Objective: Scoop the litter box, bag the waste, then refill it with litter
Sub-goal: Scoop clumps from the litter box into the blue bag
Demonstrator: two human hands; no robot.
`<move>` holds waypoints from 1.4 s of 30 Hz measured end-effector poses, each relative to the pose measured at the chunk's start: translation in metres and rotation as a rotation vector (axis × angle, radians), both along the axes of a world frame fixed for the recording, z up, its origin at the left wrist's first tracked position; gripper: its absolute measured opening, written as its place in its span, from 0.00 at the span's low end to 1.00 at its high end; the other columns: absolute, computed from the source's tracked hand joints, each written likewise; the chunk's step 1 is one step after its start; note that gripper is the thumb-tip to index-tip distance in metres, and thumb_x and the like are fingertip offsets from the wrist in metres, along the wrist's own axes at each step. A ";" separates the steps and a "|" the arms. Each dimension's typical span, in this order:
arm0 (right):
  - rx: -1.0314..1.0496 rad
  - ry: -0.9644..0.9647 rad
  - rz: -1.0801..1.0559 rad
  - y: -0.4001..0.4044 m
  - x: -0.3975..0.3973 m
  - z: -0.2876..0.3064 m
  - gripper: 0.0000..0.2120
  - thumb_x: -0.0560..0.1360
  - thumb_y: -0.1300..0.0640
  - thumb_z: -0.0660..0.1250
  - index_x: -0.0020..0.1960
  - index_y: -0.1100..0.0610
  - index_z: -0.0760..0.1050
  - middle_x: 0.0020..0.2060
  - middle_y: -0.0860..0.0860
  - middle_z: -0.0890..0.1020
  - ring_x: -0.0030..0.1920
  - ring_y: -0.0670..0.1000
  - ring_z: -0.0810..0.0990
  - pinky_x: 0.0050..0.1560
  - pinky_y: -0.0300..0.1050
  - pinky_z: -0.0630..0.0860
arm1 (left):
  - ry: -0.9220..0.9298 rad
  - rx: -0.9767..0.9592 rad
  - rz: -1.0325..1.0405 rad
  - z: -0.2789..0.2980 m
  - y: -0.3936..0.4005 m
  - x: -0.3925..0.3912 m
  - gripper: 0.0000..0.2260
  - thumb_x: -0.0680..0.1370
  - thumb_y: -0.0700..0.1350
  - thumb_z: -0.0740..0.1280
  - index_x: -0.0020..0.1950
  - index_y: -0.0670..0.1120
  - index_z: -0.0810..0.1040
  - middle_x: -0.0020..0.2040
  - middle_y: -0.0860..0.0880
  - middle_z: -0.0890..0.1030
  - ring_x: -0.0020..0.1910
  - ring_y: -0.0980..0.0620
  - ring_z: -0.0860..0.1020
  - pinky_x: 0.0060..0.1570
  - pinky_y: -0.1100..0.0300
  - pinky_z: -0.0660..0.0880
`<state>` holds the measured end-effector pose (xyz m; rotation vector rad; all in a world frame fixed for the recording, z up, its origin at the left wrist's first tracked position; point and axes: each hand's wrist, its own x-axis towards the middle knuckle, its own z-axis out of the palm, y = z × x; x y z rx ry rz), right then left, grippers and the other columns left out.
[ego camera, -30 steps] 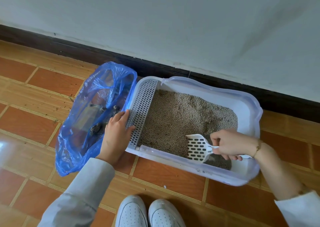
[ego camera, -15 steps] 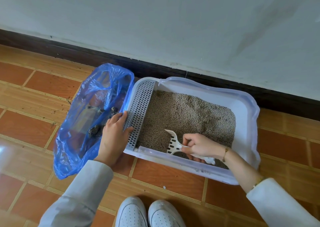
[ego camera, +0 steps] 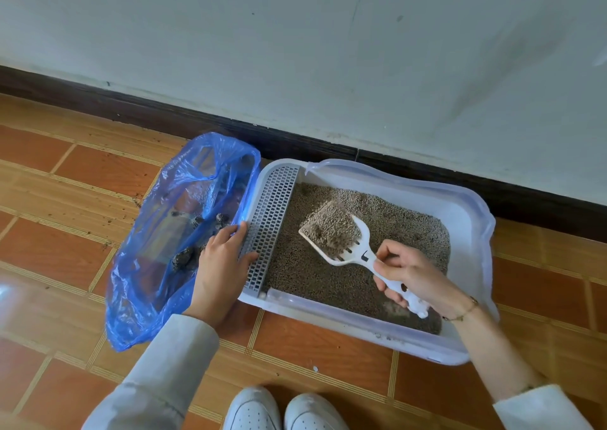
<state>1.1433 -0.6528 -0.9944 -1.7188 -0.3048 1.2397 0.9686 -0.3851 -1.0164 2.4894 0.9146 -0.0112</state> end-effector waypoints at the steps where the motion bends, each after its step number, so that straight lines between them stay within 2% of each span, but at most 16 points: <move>1: 0.006 0.002 -0.019 0.001 0.000 0.002 0.07 0.79 0.62 0.64 0.45 0.63 0.68 0.34 0.60 0.78 0.24 0.52 0.70 0.23 0.42 0.67 | 0.001 0.001 0.000 0.000 0.000 0.000 0.27 0.75 0.45 0.72 0.73 0.43 0.70 0.68 0.42 0.74 0.64 0.38 0.72 0.63 0.41 0.71; 10: 0.051 -0.064 -0.094 0.012 -0.004 0.013 0.07 0.79 0.61 0.64 0.43 0.60 0.69 0.33 0.59 0.79 0.25 0.53 0.69 0.24 0.42 0.66 | 0.004 0.010 -0.007 0.001 0.000 0.000 0.27 0.76 0.45 0.71 0.73 0.43 0.69 0.68 0.42 0.74 0.63 0.38 0.73 0.62 0.42 0.71; 19: 0.025 -0.115 -0.133 0.015 -0.003 0.022 0.07 0.79 0.61 0.63 0.45 0.64 0.68 0.33 0.59 0.78 0.25 0.53 0.69 0.25 0.45 0.66 | 0.014 0.015 -0.006 0.001 0.000 0.000 0.27 0.76 0.46 0.71 0.73 0.43 0.69 0.68 0.42 0.74 0.64 0.38 0.72 0.61 0.42 0.71; 22: 0.014 -0.133 -0.120 0.016 -0.003 0.027 0.07 0.79 0.61 0.63 0.45 0.63 0.69 0.33 0.59 0.79 0.24 0.53 0.69 0.24 0.43 0.67 | 0.013 0.011 -0.008 0.000 0.000 0.000 0.27 0.76 0.46 0.71 0.73 0.43 0.69 0.68 0.41 0.74 0.63 0.37 0.73 0.61 0.41 0.72; 36: -0.029 -0.276 -0.148 0.024 -0.001 0.038 0.07 0.80 0.60 0.62 0.46 0.63 0.68 0.33 0.58 0.79 0.24 0.52 0.70 0.28 0.48 0.69 | 0.010 0.006 0.001 0.000 -0.002 0.000 0.26 0.76 0.45 0.70 0.73 0.43 0.68 0.68 0.41 0.73 0.63 0.37 0.72 0.61 0.42 0.71; 42: -0.005 -0.286 -0.056 0.050 -0.005 0.048 0.06 0.79 0.59 0.63 0.47 0.62 0.70 0.34 0.58 0.80 0.26 0.53 0.71 0.27 0.47 0.69 | 0.003 0.000 -0.003 0.000 -0.001 -0.001 0.26 0.77 0.46 0.69 0.74 0.44 0.68 0.69 0.42 0.72 0.64 0.38 0.71 0.61 0.41 0.71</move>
